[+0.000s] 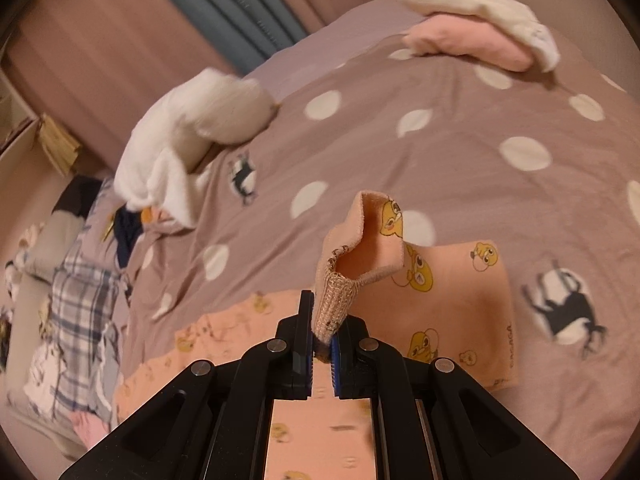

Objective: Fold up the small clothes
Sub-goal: 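Lift the held sleeve and fold it across the shirt body with the right tool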

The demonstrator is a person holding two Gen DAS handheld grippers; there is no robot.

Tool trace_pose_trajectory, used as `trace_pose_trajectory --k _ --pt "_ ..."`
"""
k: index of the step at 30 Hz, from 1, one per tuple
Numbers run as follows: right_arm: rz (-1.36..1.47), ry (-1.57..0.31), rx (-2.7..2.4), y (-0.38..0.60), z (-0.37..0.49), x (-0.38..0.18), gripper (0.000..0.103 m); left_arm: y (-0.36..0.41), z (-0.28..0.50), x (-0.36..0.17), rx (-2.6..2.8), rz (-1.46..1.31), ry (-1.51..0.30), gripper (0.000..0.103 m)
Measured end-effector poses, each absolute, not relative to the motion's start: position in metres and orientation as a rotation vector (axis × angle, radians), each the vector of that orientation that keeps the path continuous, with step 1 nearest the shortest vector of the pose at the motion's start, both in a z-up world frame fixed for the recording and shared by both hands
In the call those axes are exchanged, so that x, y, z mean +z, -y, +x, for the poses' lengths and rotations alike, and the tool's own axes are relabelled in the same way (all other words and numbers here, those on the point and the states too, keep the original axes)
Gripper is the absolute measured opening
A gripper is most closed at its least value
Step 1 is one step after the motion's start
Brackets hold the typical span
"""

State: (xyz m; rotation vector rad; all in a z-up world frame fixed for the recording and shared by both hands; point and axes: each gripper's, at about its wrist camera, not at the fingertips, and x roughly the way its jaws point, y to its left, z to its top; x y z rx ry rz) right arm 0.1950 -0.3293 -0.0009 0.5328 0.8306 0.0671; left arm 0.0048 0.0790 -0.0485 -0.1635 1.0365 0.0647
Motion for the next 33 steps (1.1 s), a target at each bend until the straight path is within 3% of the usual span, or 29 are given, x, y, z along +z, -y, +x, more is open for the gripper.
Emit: trace_pose_trajectory --k 18,33 --pt "0.444 -0.889 0.191 0.215 0.225 0.008 0.008 -0.131 -0.005 -0.058 0.113 -0.253 -1.049 0.102" --pt "0.353 -0.993 0.303 0.125 0.239 -0.021 0.008 -0.149 -0.009 -0.065 0.145 -0.297 -1.065 0.102"
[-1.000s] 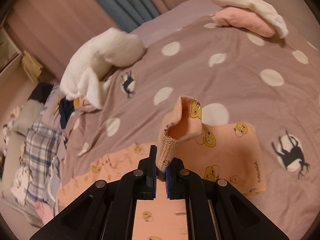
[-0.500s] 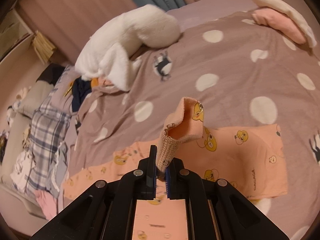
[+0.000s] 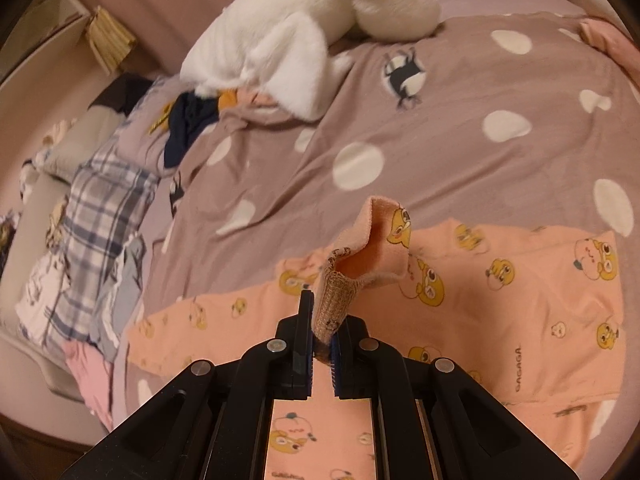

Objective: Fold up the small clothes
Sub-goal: 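Lift the held sleeve and fold it across the shirt body with the right tool, then open the right tool to release the sleeve onto the shirt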

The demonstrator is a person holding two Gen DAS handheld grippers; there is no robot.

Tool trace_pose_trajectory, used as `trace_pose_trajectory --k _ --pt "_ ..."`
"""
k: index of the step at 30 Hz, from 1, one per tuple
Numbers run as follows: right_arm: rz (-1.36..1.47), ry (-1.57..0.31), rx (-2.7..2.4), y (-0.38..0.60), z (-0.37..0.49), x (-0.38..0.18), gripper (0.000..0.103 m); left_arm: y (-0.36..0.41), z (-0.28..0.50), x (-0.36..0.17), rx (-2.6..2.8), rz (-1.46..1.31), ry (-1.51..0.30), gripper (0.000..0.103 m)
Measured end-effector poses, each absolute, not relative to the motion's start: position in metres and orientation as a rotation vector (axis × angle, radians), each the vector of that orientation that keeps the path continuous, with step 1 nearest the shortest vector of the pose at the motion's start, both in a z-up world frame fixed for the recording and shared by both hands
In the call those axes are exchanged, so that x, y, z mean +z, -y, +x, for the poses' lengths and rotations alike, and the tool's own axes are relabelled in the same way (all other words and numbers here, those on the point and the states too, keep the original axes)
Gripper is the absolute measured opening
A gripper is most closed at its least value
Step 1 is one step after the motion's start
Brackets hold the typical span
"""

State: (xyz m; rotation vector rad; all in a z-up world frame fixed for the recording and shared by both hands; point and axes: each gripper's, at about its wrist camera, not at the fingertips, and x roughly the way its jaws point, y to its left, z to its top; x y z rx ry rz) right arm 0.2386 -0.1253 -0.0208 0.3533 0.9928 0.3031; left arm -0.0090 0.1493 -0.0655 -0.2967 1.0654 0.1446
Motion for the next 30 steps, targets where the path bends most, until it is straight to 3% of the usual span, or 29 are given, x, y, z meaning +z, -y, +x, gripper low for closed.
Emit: trace_pose_trajectory --k 20,22,26,30 --pt "0.248 -1.169 0.411 0.047 0.242 -0.078 0.009 -0.163 -0.008 -0.078 0.176 -0.322 -1.101 0.102" --pt "0.246 -1.192 0.443 0.046 0.240 -0.079 0.016 -0.163 -0.008 -0.079 0.177 -0.324 -1.103 0.102" --pt "0.261 -1.170 0.530 0.043 0.233 -0.074 0.045 -0.162 -0.008 -0.079 0.178 -0.324 -1.100 0.102" --pt "0.256 -1.158 0.616 0.035 0.229 -0.066 0.055 -0.160 -0.010 -0.078 0.171 -0.316 -1.103 0.102"
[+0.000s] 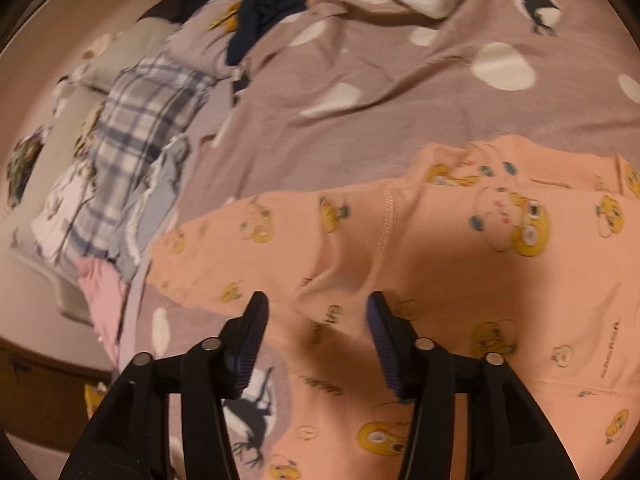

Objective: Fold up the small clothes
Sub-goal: 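Open the right tool to release the sleeve onto the shirt, then move the left tool to the other sleeve cuff and grasp it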

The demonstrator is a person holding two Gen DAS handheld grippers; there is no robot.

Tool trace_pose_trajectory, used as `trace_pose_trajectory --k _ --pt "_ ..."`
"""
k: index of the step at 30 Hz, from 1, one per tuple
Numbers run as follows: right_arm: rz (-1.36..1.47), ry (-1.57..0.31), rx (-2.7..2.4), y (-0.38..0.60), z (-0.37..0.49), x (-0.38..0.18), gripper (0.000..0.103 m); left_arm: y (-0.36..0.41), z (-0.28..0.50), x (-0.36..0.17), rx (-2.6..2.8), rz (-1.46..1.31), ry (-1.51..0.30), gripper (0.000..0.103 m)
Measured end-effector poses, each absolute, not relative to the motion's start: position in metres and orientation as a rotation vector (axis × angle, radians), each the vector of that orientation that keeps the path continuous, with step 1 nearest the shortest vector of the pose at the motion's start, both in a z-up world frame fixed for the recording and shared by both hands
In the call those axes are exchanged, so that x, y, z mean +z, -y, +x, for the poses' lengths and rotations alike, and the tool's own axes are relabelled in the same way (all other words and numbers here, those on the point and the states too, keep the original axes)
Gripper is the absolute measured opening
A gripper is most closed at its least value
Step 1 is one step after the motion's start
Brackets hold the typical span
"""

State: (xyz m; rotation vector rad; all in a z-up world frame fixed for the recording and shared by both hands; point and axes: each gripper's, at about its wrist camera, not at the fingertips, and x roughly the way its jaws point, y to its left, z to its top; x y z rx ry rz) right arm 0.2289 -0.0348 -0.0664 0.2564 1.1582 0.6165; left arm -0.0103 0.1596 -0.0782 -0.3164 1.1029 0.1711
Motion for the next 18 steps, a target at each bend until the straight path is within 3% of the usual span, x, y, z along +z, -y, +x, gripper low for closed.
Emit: trace_pose_trajectory --k 12,18 --pt "0.189 -1.081 0.654 0.052 0.197 -0.045 0.066 -0.167 -0.001 -0.086 0.228 -0.288 -1.113 0.102" --pt "0.107 -1.035 0.527 0.089 0.169 -0.043 0.071 -0.183 0.012 -0.068 0.260 -0.272 -1.015 0.102"
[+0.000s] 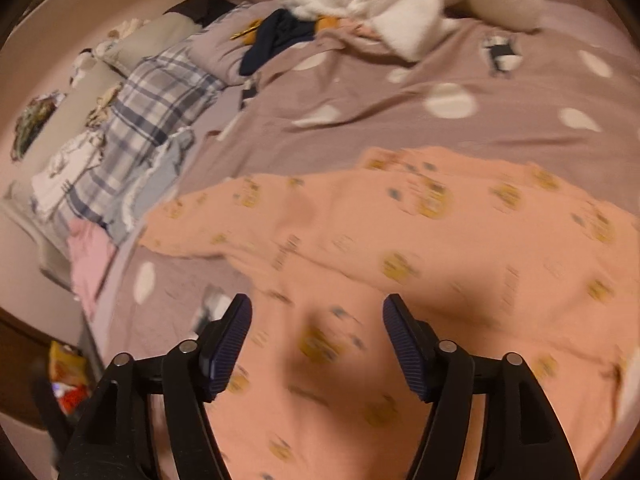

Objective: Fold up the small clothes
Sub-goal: 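Move the left tool to the other sleeve cuff and grasp it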

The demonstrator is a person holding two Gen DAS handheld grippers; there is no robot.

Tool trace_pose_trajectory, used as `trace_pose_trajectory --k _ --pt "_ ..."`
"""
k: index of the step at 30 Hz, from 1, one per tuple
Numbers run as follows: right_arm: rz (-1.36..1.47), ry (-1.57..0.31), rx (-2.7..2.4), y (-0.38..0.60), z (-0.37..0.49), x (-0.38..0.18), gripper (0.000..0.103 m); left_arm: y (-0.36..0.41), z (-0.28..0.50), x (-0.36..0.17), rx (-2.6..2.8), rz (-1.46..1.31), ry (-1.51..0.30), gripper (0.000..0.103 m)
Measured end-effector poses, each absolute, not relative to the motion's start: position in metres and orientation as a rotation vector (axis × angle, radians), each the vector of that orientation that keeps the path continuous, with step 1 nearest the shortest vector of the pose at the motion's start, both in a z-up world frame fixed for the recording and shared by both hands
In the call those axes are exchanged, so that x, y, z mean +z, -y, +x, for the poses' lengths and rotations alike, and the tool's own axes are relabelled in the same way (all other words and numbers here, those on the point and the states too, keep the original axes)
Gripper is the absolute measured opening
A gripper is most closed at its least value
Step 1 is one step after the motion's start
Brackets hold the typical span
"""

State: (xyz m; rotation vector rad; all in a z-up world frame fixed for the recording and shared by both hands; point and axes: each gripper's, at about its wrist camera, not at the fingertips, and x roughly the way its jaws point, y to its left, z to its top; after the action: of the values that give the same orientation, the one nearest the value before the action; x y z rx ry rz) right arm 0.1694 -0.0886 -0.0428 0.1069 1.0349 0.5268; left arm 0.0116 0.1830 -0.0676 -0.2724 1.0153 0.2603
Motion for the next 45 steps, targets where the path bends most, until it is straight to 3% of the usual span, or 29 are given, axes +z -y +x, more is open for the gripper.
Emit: trace_pose_trajectory --k 10,19,34,45 --pt "0.087 -1.004 0.281 0.156 0.110 -0.061 0.077 -0.222 0.075 -0.034 0.223 -0.266 -0.873 0.103" --pt "0.206 -0.964 0.117 0.220 0.062 -0.057 0.102 -0.287 0.127 -0.048 0.237 -0.431 -0.877 0.103" --pt "0.201 -0.952 -0.141 0.281 0.052 -0.054 0.102 -0.351 0.183 -0.089 0.103 -0.734 -0.916 0.102" --pt "0.202 -0.980 -0.155 0.279 0.060 -0.062 0.102 -0.381 0.179 -0.090 0.080 -0.942 -0.827 0.103"
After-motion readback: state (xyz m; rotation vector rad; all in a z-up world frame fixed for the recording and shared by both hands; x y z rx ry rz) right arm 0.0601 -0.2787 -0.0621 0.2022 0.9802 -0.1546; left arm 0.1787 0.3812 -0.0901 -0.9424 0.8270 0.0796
